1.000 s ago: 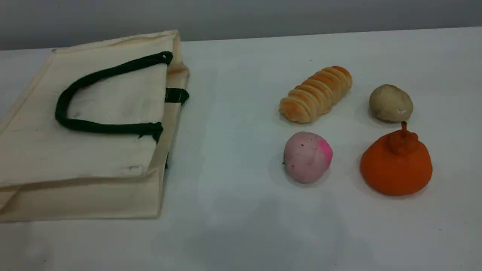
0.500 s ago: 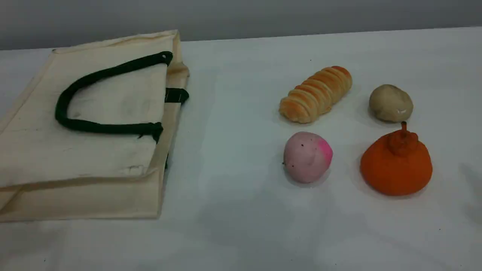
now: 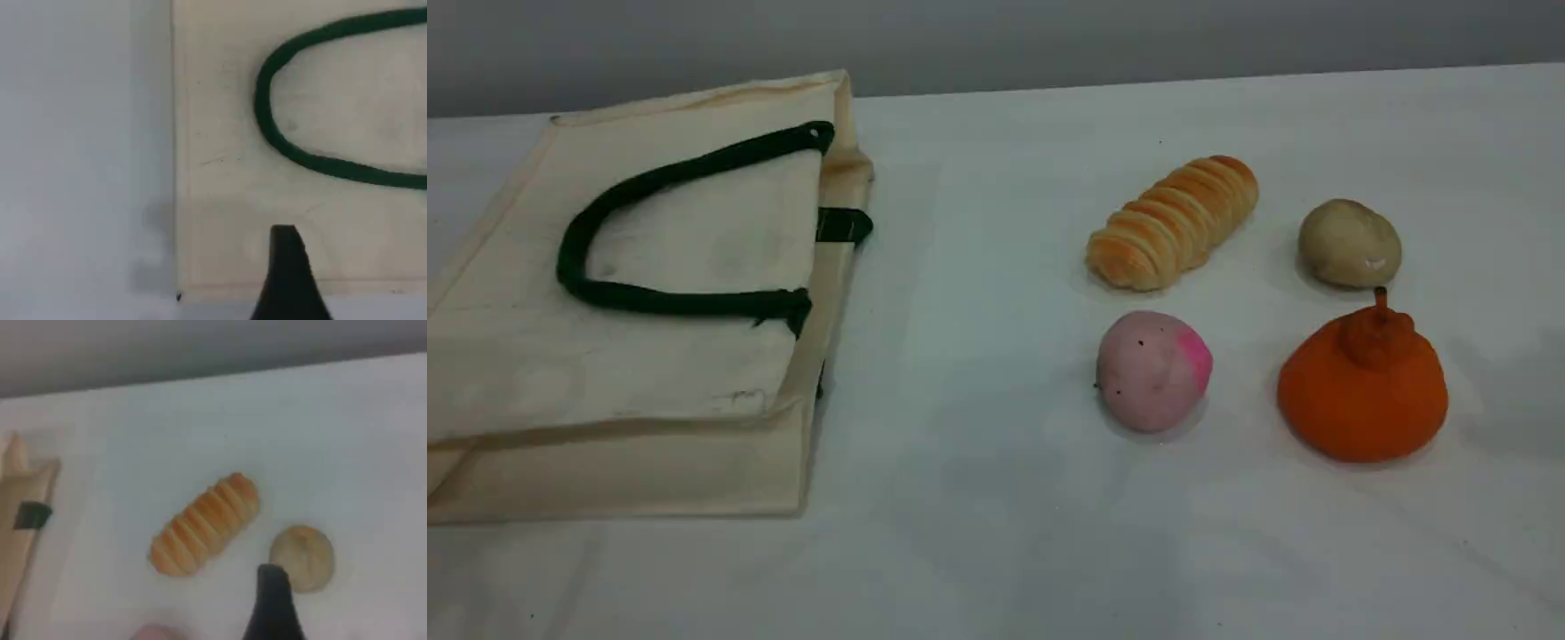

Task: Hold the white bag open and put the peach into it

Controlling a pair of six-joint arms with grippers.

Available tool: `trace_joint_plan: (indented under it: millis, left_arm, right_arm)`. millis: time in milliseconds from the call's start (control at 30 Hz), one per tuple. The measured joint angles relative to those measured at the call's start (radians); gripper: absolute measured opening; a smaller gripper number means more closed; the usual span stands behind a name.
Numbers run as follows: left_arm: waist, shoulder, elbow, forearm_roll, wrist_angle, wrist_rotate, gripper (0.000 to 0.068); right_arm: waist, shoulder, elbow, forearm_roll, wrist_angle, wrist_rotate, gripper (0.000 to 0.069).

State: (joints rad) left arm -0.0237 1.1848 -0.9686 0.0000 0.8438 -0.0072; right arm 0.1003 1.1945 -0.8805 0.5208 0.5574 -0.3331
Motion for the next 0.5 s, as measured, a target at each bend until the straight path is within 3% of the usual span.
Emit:
trace_joint_plan:
  millis: [267,500]
  left_arm:
    - [0.000,0.063,-0.043,0.000,-0.026,-0.001,0.0433]
    - [0.000,0.063,-0.044,0.000,-0.018,-0.002,0.0374]
  right_arm:
    - [0.000,0.037,-0.006,0.000,-0.002,-0.003,0.0368]
    - [0.000,0.036,-0.006,0.000,-0.002,-0.014,0.0288]
